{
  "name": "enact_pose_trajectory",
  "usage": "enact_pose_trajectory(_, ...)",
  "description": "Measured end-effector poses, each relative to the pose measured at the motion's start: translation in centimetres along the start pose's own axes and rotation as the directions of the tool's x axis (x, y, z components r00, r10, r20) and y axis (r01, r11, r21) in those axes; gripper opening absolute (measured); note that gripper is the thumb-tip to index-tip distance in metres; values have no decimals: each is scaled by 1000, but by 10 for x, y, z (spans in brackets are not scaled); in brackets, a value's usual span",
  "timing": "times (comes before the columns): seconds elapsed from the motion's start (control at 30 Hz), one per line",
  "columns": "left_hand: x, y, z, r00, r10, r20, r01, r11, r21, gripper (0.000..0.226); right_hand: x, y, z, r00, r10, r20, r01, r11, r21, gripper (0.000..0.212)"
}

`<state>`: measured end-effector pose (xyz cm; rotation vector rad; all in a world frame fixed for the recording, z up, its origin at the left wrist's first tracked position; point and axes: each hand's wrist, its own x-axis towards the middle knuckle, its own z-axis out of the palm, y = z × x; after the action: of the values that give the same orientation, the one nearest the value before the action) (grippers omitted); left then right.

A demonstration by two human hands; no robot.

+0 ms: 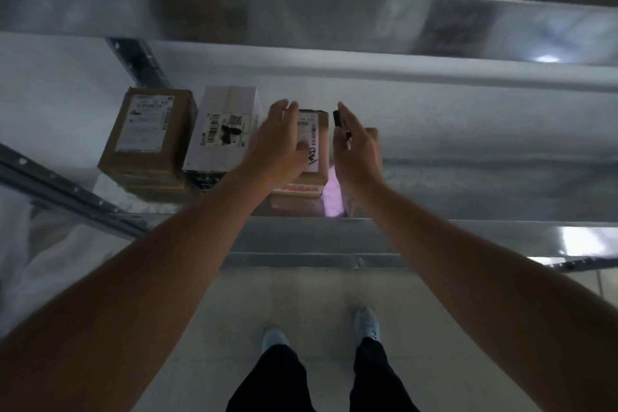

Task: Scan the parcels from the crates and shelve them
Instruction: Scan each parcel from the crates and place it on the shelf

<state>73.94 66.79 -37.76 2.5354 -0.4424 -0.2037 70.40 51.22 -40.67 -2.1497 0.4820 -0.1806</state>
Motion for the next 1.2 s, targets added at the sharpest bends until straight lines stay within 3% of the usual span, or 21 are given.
enact_pose_trajectory(0.17,-12,30,-21,982,172,74,-180,976,125,74,-26,-8,-46,991,-106,77,120,968,-219,51)
enact_pose_trajectory(0.43,-48,111,-26,923,329,197,-371,897,241,73,-85,-6,-158,991,-96,94,131,849,-512,50)
enact_pose_trajectory(0.77,-130,286,12,847,504,169,-532,814,235,75,-179,52,-329,983,-175,-52,108,786,-608,49)
enact_pose_trajectory(0.93,-178,389,47,774,613,158,-633,745,210,70,-225,93,-426,973,-174,-153,49,801,-596,59)
enact_pose_trajectory(1.2,-223,533,109,644,741,189,-764,612,205,64,-299,166,-571,933,-129,-335,-105,794,-599,48)
